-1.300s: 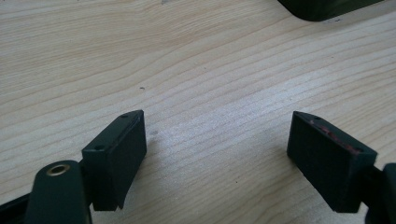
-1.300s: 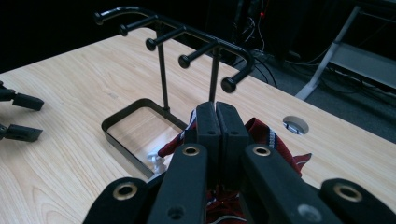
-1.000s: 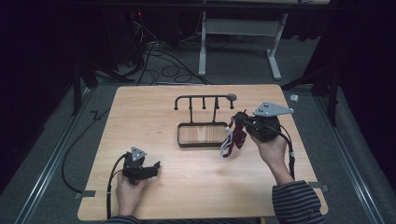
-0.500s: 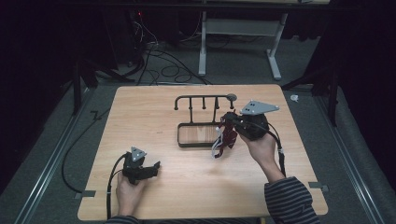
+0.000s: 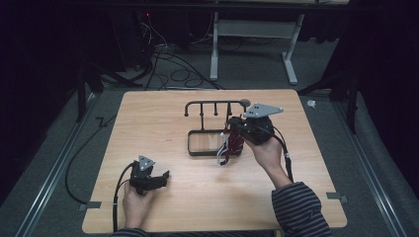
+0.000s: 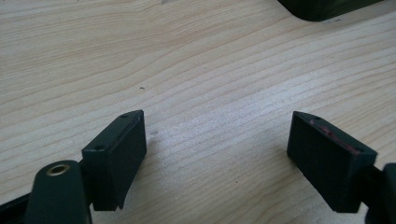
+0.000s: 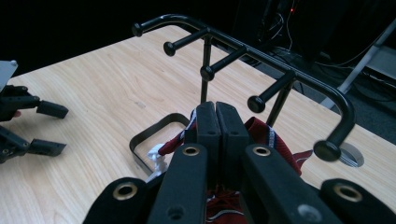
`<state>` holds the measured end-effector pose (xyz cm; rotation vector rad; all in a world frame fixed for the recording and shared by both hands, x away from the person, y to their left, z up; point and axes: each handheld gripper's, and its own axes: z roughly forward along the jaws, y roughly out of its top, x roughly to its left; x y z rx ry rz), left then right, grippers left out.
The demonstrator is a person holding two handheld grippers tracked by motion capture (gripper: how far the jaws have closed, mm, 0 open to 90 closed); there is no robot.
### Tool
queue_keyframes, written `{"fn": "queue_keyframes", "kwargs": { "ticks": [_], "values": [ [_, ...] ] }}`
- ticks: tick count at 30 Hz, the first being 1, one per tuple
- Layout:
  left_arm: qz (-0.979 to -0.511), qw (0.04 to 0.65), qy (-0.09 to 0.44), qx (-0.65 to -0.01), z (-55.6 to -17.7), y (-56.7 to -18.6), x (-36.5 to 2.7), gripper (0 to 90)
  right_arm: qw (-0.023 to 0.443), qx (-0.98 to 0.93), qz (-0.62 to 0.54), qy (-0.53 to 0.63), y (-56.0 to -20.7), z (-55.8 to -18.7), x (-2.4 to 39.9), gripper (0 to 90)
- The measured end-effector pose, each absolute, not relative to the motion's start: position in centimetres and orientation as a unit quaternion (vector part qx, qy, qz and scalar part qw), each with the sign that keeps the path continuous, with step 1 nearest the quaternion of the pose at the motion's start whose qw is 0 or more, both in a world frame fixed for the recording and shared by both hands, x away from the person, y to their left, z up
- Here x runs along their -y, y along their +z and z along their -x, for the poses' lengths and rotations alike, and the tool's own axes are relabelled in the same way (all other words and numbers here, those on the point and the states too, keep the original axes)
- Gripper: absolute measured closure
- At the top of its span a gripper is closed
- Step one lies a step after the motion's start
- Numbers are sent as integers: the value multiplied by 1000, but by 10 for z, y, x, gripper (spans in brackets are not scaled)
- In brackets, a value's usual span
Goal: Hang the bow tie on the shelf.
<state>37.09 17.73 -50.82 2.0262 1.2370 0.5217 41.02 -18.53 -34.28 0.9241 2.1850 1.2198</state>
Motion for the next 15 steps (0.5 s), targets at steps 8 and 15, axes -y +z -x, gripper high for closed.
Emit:
{"fn": "queue_keyframes", "kwargs": {
  "ticks": [8, 15],
  "values": [
    [-782, 348, 201, -477, -371, -508, -177, 202, 229, -798, -340, 443, -343, -420, 173, 900],
    [-782, 348, 201, -477, -371, -508, -177, 202, 230, -798, -341, 440, -341, -429, 165, 900]
  ]
}}
